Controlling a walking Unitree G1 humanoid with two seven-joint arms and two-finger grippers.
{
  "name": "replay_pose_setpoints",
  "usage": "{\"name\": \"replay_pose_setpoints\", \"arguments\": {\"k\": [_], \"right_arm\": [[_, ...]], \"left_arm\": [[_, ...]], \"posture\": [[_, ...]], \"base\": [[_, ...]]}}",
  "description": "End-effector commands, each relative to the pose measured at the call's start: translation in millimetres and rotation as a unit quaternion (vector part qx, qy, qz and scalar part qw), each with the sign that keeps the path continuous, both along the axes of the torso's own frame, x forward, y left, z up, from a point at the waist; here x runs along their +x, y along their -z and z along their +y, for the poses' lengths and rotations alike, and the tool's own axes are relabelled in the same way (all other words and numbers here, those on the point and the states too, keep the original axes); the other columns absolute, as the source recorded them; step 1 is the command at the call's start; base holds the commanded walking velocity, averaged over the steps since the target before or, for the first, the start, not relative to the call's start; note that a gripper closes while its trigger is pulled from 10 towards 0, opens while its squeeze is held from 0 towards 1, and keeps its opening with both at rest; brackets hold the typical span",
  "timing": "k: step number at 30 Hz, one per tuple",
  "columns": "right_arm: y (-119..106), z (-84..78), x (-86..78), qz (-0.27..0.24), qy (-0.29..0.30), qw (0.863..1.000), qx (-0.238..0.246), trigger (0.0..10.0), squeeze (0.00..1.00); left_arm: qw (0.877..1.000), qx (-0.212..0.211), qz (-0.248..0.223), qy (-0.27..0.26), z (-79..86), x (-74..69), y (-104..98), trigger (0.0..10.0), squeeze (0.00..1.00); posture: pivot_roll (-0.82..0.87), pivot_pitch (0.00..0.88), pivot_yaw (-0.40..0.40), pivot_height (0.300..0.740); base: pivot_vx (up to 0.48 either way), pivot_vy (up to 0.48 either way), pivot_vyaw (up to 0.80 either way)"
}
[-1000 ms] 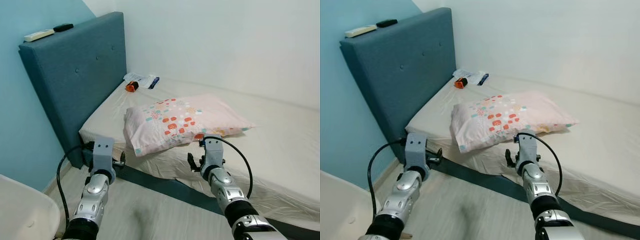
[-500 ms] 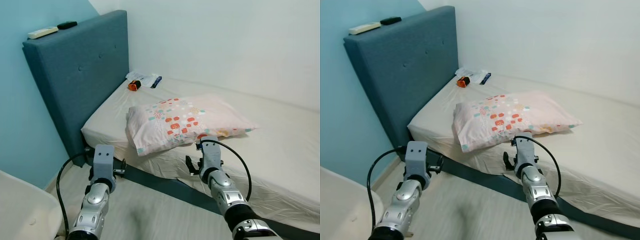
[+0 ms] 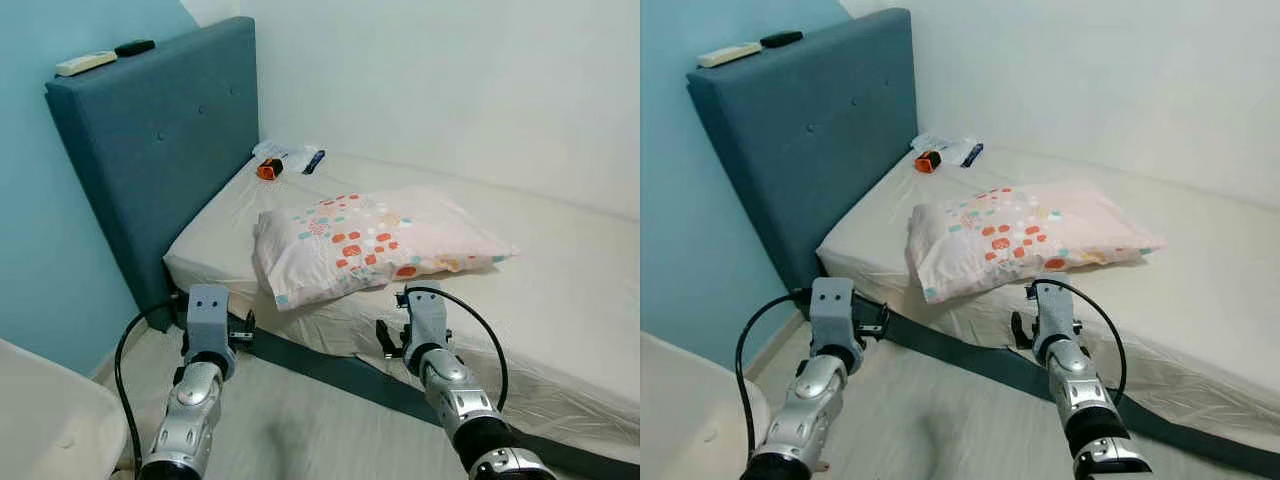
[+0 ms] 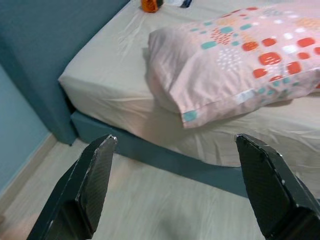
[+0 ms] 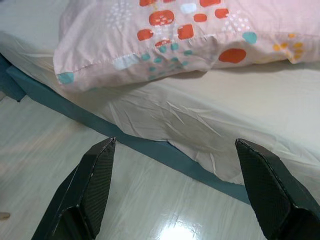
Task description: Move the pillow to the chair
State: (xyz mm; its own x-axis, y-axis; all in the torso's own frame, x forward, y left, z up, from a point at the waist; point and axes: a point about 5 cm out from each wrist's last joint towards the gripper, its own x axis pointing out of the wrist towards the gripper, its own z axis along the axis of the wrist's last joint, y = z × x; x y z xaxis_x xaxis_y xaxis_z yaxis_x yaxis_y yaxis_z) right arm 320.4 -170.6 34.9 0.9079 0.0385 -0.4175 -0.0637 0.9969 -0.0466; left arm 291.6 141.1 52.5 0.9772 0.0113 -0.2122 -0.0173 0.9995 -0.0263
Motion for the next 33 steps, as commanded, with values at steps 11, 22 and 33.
{"name": "replay_pose_setpoints", "arguments": {"k": [11, 22, 33], "right_arm": [[-6.4, -0.5, 4.0, -0.017, -0.006, 1.0, -0.024, 10.0, 0.0], [-7.3, 0.8, 2.9, -0.022, -0.02, 0.999, -0.018, 10.0, 0.0], [-2.9, 1.9, -2.8, -0.021, -0.028, 0.999, -0.019, 10.0, 0.0]], "left_arm": [[1.0, -0.002, -0.019, 0.007, 2.6, 0.5, -7.2, 10.0, 0.0], [1.0, -0.005, -0.025, 0.002, 3.6, 4.5, -8.9, 10.0, 0.0], [1.0, 0.002, -0.024, 0.01, 3.5, 3.4, -8.9, 10.0, 0.0]], "posture": [[0.04, 0.0, -0.069, 0.729], [0.02, 0.0, -0.077, 0.729], [0.03, 0.0, -0.064, 0.729]], "base": [[0.325, 0.0, 0.0], [0.418, 0.0, 0.0], [0.41, 0.0, -0.72]]}}
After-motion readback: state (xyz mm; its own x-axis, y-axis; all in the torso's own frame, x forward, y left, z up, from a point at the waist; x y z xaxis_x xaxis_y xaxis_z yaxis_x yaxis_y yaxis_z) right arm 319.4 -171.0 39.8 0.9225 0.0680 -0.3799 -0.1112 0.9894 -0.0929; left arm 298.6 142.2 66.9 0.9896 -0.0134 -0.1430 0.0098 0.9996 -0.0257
